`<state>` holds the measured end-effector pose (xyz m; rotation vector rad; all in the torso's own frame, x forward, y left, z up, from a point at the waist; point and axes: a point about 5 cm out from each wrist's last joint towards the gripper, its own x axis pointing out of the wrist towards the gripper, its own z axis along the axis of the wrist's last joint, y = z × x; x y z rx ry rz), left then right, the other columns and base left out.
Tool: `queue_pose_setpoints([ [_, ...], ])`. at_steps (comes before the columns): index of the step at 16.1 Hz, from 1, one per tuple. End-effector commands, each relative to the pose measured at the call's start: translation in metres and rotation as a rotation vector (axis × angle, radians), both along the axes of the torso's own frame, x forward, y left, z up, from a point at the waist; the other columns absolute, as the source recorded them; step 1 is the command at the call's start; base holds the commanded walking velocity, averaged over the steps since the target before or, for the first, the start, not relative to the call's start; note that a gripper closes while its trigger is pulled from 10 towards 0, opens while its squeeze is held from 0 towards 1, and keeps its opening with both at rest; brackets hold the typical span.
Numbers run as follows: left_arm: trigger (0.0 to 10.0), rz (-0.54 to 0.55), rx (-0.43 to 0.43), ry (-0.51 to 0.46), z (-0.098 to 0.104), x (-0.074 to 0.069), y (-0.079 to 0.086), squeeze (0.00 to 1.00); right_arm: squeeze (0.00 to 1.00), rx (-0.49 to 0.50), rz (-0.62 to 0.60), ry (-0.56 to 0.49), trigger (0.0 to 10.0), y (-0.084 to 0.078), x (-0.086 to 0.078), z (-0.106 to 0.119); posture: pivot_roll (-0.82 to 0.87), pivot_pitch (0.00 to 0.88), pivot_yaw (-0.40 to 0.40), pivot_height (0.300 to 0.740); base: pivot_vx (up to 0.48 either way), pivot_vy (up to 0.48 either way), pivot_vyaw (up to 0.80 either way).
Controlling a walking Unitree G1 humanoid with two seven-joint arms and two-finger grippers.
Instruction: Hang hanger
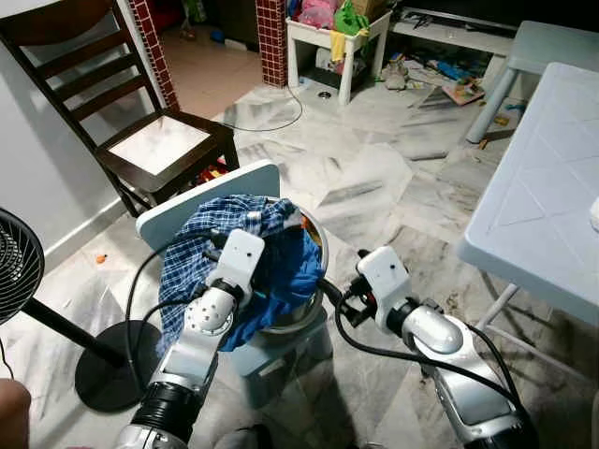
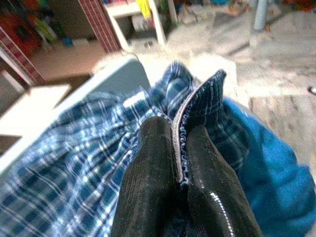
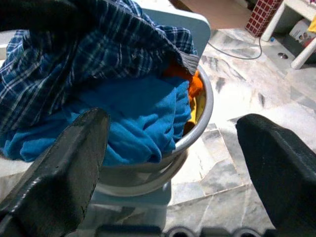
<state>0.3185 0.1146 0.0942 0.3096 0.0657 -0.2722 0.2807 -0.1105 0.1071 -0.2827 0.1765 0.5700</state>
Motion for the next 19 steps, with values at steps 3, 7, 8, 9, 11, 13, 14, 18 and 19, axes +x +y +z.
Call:
queue_pose_setpoints([
  [3,0.0,-0.035,0.068,-0.225,0.036,0.008,0.0,0.0,0.0,0.003,0.003,-0.009,10.0,0.002,0.003,0.0,-0.06,0.052,0.041,0.74,0.0,0.0,0.0],
  [7,0.0,-0.241,0.105,-0.438,0.088,0.017,-0.026,0.0,0.0,0.01,-0.006,-0.022,10.0,0.004,0.006,0.0,-0.06,0.041,0.043,0.74,0.0,0.0,0.0],
  [8,0.0,-0.301,0.092,-0.479,0.103,0.015,-0.034,0.0,0.0,0.013,-0.021,-0.032,10.0,0.003,0.009,0.001,-0.06,0.034,0.047,0.74,0.0,0.0,0.0],
  [9,0.0,-0.364,0.063,-0.512,0.116,0.012,-0.041,0.0,0.0,0.022,-0.044,-0.05,10.0,0.002,0.012,0.004,-0.06,0.028,0.05,0.74,0.0,0.0,0.0],
  [11,0.0,-0.402,0.061,-0.53,0.123,0.006,-0.041,0.0,0.0,0.031,-0.067,-0.053,10.0,-0.001,0.015,0.004,-0.04,0.021,0.053,0.74,0.0,0.0,0.0],
  [13,0.0,-0.371,0.096,-0.512,0.116,-0.003,-0.027,0.0,0.0,0.039,-0.083,-0.051,10.0,-0.002,0.018,0.003,-0.03,0.021,0.054,0.74,0.0,0.0,0.0],
  [14,0.0,-0.312,0.096,-0.456,0.101,-0.004,-0.014,0.0,0.0,0.042,-0.083,-0.051,10.0,0.0,0.018,0.002,-0.02,0.026,0.048,0.74,0.0,0.0,0.0],
  [18,0.0,-0.154,0.086,-0.382,0.083,-0.01,0.022,0.0,0.0,0.04,-0.062,-0.043,10.0,0.002,0.014,0.0,-0.02,0.031,0.033,0.74,0.0,0.0,0.0],
  [19,0.0,-0.123,0.056,-0.331,0.076,-0.016,0.032,0.0,0.0,0.039,-0.066,-0.047,10.0,-0.001,0.016,0.001,-0.02,0.029,0.025,0.74,0.0,0.0,0.0],
])
